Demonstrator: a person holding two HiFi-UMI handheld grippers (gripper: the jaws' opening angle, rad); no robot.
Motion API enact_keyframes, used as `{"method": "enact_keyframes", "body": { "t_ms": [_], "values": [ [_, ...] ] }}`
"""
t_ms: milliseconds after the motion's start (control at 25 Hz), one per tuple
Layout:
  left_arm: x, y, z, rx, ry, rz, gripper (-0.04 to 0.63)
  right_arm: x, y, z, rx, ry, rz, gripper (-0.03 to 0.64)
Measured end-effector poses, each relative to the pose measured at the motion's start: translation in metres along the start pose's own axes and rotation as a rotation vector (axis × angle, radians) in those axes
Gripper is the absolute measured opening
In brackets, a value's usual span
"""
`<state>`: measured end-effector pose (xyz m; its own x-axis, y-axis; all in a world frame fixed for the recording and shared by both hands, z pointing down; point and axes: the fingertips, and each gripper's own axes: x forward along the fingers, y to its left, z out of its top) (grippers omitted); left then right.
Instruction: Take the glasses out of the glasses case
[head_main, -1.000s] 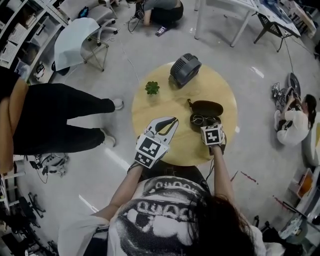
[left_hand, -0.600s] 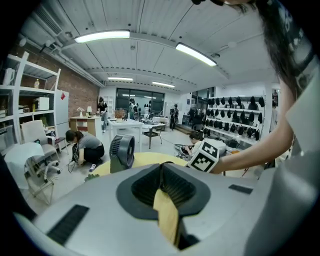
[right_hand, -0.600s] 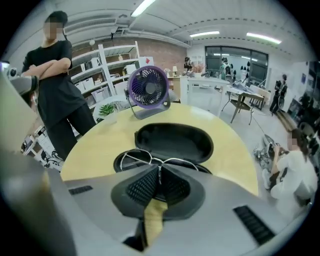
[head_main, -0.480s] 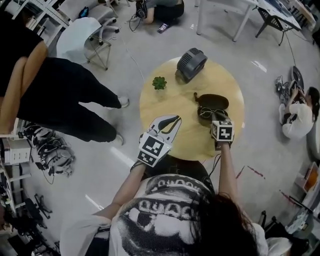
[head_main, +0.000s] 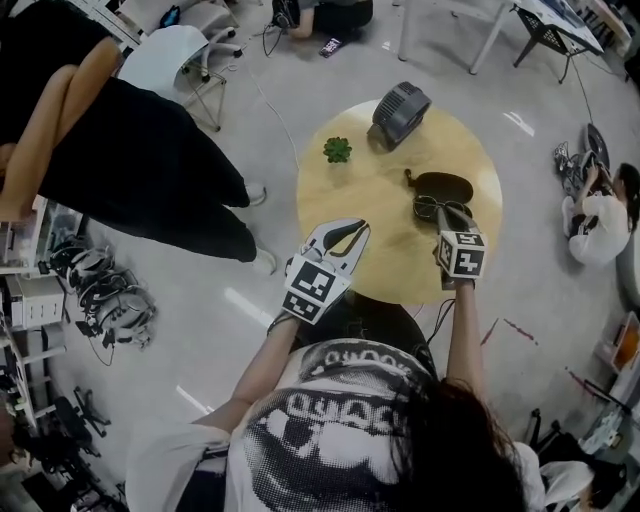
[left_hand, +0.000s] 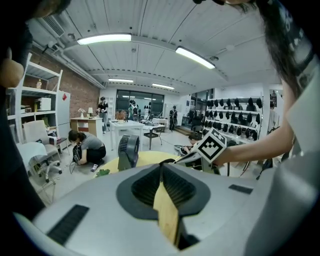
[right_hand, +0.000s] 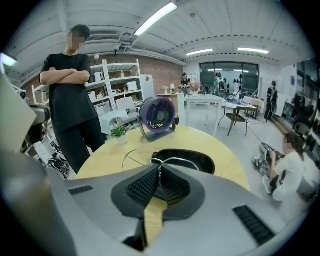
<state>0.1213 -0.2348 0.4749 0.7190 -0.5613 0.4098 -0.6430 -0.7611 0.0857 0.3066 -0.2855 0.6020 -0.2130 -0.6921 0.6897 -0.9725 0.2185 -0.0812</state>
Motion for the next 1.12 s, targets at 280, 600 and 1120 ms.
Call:
{"method": "enact_keyframes", "body": {
  "t_ms": [280,600,1120],
  "values": [
    [-0.027,0.009,-0.012,0.006,-0.018,-0.011,0.026,-0.026,0.039,0.02,-0.007,-0.082,-0.002,0.017],
    [-0.067,0.009,-0.025,0.011,-0.039,-0.025,0.026,-0.073,0.087,0.034,-0.016,-0.17,-0.016,0.017],
    [-0.134,0.001,-0.06,0.004,-0.054,-0.056,0.026,-0.118,0.176,0.001,0.008,-0.203,0.011,0.017]
  ]
}}
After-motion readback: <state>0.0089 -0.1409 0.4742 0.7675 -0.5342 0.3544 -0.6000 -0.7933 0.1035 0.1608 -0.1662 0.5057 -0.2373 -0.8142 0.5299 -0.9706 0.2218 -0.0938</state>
